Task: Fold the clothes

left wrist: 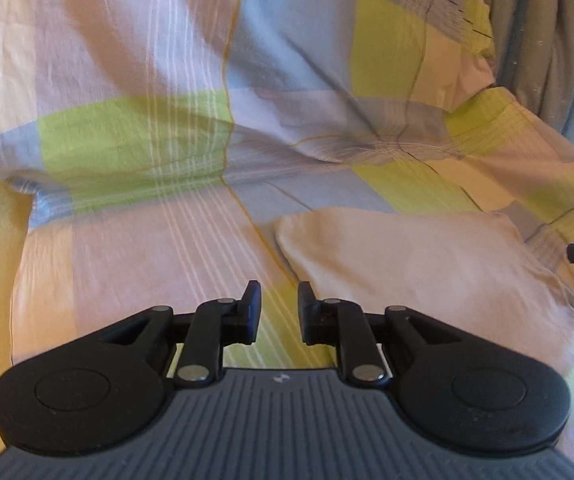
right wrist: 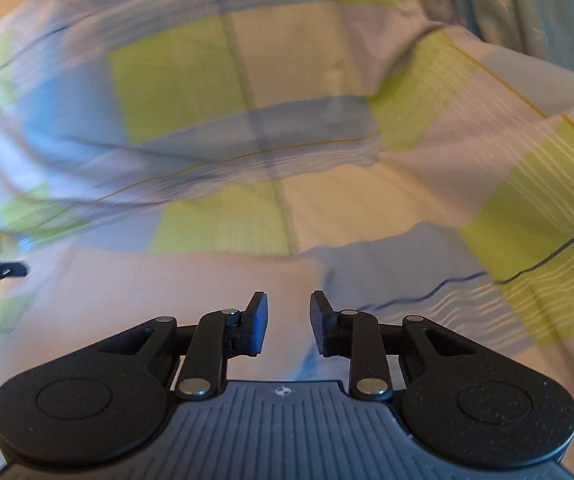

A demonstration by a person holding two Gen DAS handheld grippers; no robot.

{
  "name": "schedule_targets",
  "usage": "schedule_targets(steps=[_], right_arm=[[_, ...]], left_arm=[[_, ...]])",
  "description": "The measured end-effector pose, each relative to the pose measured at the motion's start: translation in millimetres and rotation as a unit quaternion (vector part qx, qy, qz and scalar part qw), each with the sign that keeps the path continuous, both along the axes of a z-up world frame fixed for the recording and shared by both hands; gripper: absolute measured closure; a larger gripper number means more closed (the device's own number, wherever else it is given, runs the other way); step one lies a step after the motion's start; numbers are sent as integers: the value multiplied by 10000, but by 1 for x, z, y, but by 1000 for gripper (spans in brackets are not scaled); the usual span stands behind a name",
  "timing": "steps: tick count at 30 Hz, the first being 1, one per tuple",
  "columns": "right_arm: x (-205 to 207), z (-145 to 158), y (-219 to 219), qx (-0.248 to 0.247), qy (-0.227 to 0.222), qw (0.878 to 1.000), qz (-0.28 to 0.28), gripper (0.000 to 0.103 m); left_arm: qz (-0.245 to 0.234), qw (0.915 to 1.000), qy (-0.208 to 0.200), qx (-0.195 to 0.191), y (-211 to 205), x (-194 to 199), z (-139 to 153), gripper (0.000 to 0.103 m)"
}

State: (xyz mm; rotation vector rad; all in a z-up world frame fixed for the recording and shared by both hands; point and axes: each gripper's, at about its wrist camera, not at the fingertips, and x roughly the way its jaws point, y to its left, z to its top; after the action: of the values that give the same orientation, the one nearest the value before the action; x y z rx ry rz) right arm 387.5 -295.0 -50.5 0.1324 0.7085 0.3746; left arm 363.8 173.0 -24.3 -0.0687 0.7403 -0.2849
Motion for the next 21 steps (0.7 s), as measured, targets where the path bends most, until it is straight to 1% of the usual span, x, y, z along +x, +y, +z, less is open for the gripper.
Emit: schedule_targets(steps=[2,3,5,7,9,11,14,16,17,18,19,20,21], right_arm=[[-31,6,12,81,-1,9995,316,71],[-46,7,18,130,30,9991,405,71],[-73,2,29,295,164,9982,489,71],[-95,-4,42,326,296,9971,618,71],[-112,-12,58,270,386,9960,756,71],[-121,-17,72,155,401,9958,805,71],[-127,-24,82,-66,472,9955,813,72],[-129,-26,81,-226,509,9956,748,77],[-131,-24,78,-287,562,9956,688,77],[-135,-20,74,-323,522,9962,611,76],[-138,-16,69,-359,482,9968,533,74],[-142,-13,65,-384,437,9972,462,74],[-143,-9,66,-310,343,9979,448,73]], left_arm=[[-142,9996,98,-226,-3,-30,-1,81],[-231,9993,133,-267,-6,-43,-2,81],[-374,9987,207,-288,-15,-63,-7,80],[-484,9981,281,-240,-25,-79,-12,80],[-540,9980,330,82,-37,-85,-18,80],[-564,9968,356,443,-47,-89,-25,77],[-598,9957,321,630,-48,-92,-26,75],[-596,9933,208,972,-51,-98,-19,75],[-626,9909,70,1191,-54,-103,-14,77],[-666,9888,-71,1330,-58,-107,-10,78],[-724,9875,-194,1383,-62,-111,-6,78],[-801,9873,-283,1345,-67,-114,-3,78],[-879,9874,-331,1273,-74,-115,-1,78]])
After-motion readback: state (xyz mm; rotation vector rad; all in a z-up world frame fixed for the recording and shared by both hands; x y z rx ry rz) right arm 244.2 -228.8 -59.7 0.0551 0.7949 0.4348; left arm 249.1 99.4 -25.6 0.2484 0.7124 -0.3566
